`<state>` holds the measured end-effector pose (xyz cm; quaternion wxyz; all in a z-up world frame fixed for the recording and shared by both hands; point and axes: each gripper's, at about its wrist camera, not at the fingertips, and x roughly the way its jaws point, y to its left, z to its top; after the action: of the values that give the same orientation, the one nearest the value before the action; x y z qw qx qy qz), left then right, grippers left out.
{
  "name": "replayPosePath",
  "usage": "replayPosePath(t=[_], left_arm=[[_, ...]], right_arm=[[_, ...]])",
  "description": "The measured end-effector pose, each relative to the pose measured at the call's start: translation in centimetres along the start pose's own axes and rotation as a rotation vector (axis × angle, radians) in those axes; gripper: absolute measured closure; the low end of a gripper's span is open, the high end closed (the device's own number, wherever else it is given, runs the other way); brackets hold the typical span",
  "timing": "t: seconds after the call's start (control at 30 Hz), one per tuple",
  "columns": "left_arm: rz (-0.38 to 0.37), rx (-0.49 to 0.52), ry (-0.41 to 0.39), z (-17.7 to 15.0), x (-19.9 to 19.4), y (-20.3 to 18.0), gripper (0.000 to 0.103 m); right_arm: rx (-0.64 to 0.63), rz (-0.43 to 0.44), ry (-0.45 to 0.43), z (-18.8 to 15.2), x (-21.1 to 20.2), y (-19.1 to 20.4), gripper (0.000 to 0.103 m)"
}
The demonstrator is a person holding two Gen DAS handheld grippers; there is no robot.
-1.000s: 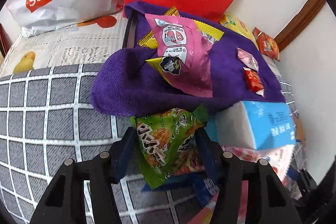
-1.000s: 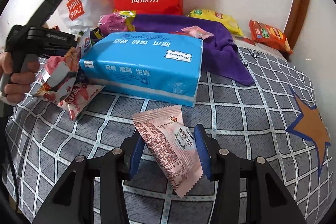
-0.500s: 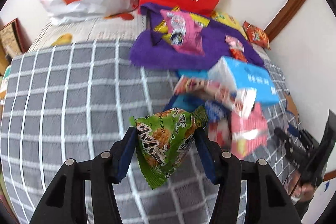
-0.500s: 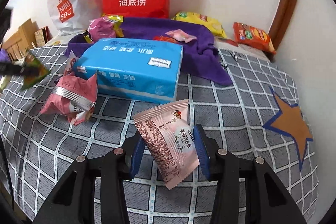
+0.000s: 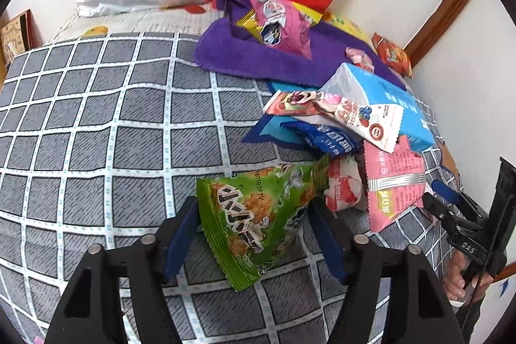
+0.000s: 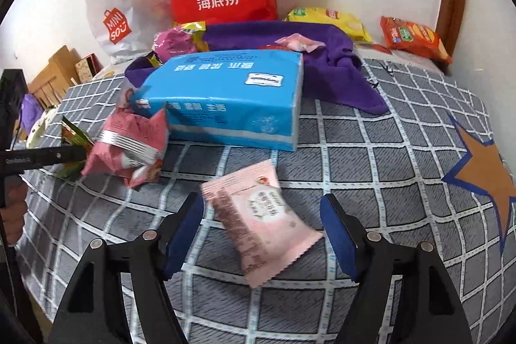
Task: Organize snacks
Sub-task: 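Hold the pink packet in the right tool while the left tool holds the green bag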
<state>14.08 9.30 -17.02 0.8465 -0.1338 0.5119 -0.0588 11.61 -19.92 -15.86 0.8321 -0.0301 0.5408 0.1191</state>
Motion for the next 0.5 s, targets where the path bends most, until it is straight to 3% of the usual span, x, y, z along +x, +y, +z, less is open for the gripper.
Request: replayPosePath(t=[0.1,0.2,0.4,0.5], left_arm=[[0.014,0.025,-0.035,-0.4,0.1,-0.5,0.032],[0.049,0.075,-0.055,-0.7,0.2,-1.2,0.032],[0.111,0.104,-0.120,-1.5,0.2,-1.9,0.032],[0.102,0.090,-0.122,-1.3,-0.1,-1.6,0.032]], right_arm=[[0.044,0.046,0.021,0.0,0.9,-0.4,0.035],[0.003,0.018,0.018,0.1,1.1,0.3,0.041],[-0.035,0.014,0.027,0.0,1.3,1.0,0.042],[-0.039,0.015,0.030,0.1,1.3,1.0,0.043]])
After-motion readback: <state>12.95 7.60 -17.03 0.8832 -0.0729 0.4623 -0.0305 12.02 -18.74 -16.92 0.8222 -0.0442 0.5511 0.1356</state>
